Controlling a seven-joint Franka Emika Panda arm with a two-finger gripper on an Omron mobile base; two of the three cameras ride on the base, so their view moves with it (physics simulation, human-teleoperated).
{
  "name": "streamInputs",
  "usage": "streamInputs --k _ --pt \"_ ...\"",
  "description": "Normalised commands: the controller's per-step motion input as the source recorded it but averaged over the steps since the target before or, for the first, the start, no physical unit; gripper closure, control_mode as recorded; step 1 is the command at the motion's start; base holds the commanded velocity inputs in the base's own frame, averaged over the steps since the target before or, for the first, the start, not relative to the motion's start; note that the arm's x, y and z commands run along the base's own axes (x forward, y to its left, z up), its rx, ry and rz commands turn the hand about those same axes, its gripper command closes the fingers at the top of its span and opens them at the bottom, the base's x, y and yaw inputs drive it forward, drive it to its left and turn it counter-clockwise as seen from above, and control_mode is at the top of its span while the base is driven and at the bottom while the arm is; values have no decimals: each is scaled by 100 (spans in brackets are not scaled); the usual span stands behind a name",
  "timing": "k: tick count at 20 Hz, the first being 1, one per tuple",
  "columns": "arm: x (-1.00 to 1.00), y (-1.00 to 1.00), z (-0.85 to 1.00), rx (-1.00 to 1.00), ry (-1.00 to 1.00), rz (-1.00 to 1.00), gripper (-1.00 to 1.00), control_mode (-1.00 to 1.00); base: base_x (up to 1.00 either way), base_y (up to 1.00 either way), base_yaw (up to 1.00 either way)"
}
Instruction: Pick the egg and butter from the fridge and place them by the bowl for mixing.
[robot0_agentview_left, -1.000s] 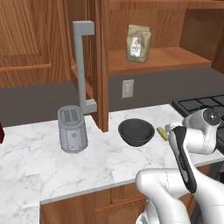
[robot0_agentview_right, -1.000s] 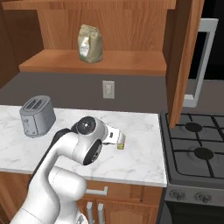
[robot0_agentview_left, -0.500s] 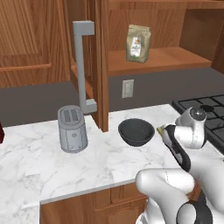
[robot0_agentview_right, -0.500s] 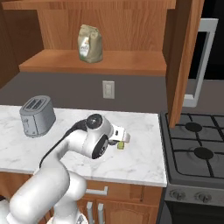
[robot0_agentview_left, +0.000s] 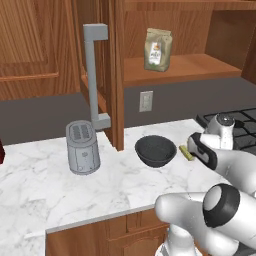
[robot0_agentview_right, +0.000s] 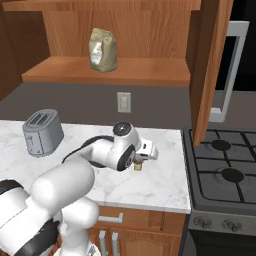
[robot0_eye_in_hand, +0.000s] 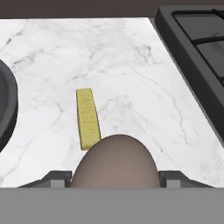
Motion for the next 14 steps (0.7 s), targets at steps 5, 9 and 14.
streamInputs --k 5,9,14 --pt "22 -19 -37 0 -6 0 100 -100 0 0 0" --pt "40 -10 -25 0 0 0 100 -100 0 0 0" --pt "37 -13 -14 0 3 0 100 -100 0 0 0"
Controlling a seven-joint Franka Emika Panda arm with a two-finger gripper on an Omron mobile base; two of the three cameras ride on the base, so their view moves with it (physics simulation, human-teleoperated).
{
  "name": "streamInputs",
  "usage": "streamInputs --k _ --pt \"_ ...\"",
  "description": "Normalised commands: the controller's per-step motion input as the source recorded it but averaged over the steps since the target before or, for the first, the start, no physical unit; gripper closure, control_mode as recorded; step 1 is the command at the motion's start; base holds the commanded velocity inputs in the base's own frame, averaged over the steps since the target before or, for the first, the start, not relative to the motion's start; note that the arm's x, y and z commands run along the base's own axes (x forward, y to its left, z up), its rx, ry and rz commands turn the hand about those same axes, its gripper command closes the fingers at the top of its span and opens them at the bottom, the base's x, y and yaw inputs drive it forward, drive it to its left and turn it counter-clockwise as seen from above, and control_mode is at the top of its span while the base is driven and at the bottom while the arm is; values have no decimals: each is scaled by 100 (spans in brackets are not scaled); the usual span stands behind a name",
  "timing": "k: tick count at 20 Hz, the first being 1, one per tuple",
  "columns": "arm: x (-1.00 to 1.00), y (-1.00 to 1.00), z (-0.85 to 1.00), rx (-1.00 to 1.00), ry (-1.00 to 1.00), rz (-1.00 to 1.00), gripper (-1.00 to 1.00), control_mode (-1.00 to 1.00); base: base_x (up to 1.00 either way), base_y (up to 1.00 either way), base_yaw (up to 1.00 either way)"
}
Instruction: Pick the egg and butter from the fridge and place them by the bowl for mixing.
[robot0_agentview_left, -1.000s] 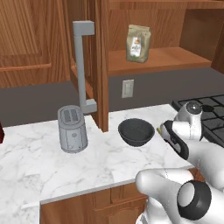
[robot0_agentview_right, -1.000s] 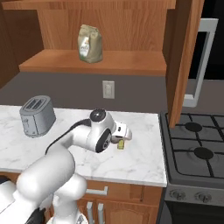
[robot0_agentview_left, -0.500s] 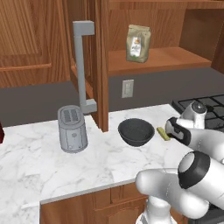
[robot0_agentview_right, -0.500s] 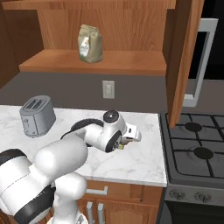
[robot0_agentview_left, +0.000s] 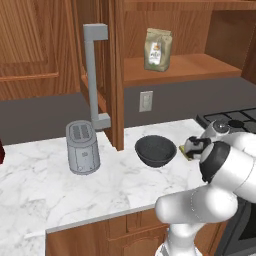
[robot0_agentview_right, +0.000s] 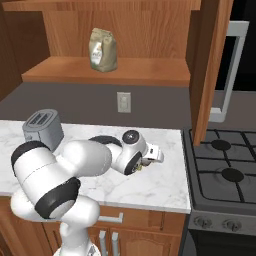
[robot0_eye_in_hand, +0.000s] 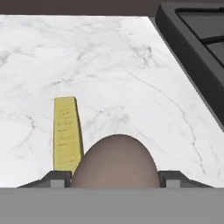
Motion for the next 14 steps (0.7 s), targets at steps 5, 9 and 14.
streamInputs --k 5,9,14 --pt "22 -14 -15 0 1 0 100 -100 0 0 0" --pt "19 -12 -18 0 0 0 100 -100 0 0 0" --pt "14 -10 -17 0 0 0 100 -100 0 0 0"
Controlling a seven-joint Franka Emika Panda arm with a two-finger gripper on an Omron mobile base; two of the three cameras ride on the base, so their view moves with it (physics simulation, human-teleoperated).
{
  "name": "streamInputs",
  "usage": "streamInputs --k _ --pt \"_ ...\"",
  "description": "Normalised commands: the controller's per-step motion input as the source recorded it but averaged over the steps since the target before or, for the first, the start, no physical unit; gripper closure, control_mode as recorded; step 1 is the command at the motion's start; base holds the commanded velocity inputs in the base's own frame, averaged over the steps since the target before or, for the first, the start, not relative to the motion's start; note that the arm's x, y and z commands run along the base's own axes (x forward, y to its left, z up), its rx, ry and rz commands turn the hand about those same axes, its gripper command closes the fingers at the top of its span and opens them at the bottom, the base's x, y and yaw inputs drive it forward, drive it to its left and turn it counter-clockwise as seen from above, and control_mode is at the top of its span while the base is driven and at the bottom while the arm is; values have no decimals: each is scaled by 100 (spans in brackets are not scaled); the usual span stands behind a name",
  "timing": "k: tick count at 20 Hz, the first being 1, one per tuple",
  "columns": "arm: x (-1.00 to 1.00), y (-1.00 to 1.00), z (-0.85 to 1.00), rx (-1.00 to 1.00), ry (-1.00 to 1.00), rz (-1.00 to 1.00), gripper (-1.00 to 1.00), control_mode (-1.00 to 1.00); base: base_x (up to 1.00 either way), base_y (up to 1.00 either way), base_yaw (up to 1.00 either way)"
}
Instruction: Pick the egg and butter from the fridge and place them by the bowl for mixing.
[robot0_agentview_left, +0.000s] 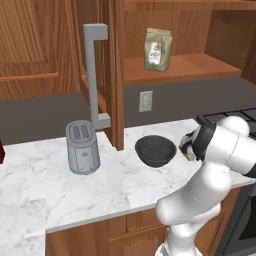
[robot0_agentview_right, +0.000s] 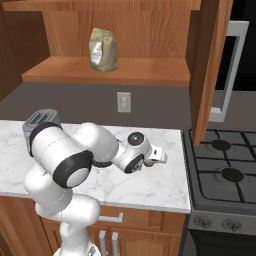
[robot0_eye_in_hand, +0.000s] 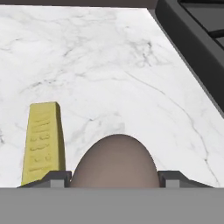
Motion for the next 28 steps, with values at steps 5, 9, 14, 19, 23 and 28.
streamInputs --k 5,9,14,19,23,28 --pt "13 -8 -14 0 0 0 100 -100 0 0 0" --pt "7 -8 -15 2 0 0 100 -100 0 0 0" --pt "7 -8 -12 5 0 0 100 -100 0 0 0" --pt "10 -8 -13 5 0 0 100 -100 0 0 0" --pt "5 -6 -16 4 0 0 -100 -100 0 0 0" --pt "6 -1 -14 1 0 0 -100 -100 0 0 0"
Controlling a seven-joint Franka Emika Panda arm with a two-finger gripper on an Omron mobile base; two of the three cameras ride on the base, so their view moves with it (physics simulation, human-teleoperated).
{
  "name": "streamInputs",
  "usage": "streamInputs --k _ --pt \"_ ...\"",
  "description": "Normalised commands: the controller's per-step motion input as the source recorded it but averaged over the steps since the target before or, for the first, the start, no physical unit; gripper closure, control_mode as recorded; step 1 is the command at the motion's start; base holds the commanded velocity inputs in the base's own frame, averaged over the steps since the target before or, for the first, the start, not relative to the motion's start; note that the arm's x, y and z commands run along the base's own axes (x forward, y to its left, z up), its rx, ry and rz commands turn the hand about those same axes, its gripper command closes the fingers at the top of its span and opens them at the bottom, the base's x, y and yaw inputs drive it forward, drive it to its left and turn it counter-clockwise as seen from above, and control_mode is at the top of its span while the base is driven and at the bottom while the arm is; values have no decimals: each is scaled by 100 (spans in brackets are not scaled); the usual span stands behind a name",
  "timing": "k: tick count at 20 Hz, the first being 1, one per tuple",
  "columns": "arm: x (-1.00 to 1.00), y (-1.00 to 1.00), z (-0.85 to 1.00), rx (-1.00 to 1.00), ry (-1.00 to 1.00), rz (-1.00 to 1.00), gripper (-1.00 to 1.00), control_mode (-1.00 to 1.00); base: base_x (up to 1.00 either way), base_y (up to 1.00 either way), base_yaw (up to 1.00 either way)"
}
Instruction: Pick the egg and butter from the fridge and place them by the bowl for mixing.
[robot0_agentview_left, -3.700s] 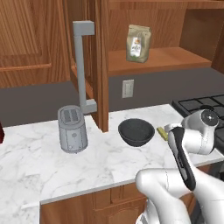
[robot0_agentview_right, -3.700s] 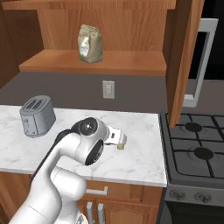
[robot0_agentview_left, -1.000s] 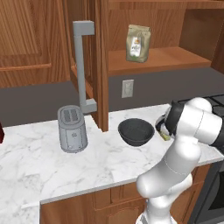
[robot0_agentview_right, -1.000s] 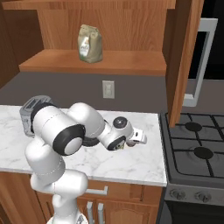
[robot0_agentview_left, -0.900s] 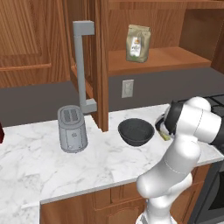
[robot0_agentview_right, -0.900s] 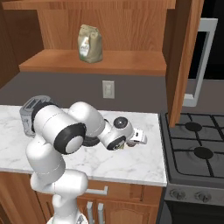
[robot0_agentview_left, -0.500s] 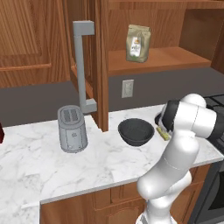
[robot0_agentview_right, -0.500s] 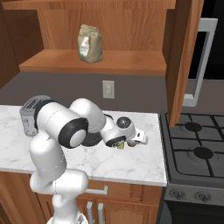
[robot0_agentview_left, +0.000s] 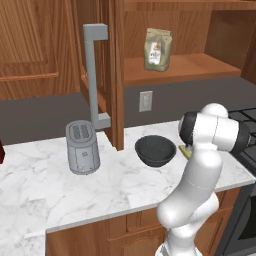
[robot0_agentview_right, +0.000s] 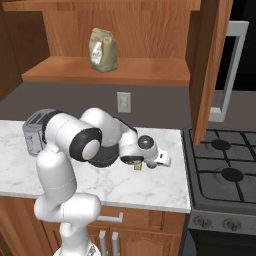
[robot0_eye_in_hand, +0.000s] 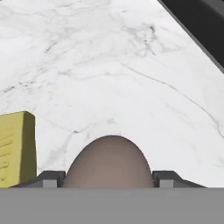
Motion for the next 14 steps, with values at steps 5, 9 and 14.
streamInputs --k 5,9,14 --pt "5 -4 -3 3 0 0 -100 -100 0 0 0" --pt "4 -1 -1 3 0 0 -100 -100 0 0 0" --pt "0 0 9 4 0 0 -100 -100 0 0 0"
